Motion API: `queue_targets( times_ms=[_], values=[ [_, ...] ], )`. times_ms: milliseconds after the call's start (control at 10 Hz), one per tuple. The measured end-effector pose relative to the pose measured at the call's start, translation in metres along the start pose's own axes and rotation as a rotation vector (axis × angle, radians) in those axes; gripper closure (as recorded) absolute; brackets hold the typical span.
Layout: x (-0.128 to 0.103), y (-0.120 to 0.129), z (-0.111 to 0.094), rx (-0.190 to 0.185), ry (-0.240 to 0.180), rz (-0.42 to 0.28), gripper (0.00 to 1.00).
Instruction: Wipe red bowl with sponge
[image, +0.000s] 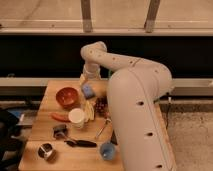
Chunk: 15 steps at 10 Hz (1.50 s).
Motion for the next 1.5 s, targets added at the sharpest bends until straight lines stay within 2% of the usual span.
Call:
queue_targets(
  times_ms=[400,600,900,1500],
  values=[
    [0.002,0.002,0.005,-0.01,0.011,0.006,0.2],
    [0.007,0.002,0.028,-0.025,0.039,0.002,0.2],
    [0.005,0.005,0.048,-0.037,0.072,-0.003,0.2],
    [0.004,-0.019,0.067,-0.026,0.113,0.046,0.2]
  ],
)
